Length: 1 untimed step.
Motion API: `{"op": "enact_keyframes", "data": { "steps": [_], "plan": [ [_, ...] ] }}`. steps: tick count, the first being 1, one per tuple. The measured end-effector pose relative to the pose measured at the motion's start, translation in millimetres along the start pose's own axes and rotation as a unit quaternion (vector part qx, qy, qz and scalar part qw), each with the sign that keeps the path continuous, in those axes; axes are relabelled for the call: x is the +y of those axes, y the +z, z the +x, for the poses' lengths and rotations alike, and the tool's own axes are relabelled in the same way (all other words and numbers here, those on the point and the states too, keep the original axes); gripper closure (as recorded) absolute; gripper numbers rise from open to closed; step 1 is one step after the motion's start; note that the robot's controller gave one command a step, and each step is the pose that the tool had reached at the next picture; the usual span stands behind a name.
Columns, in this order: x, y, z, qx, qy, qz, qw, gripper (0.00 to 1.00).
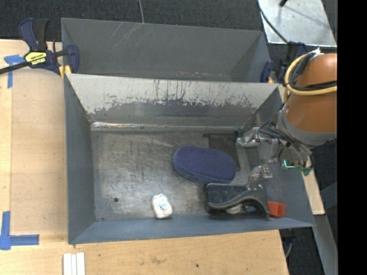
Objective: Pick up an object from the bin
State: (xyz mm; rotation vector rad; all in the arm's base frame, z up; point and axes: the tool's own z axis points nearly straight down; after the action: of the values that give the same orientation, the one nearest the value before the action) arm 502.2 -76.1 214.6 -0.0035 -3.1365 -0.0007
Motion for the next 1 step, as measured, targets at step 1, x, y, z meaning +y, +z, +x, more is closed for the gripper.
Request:
{"op": "enact_keyframes", "data": {
  "steps": [1],
  "plan": [
    [30.6, 91.3, -27.3, -0.0195, -0.138, 0.000, 0.9902, 0.00]
  ]
}}
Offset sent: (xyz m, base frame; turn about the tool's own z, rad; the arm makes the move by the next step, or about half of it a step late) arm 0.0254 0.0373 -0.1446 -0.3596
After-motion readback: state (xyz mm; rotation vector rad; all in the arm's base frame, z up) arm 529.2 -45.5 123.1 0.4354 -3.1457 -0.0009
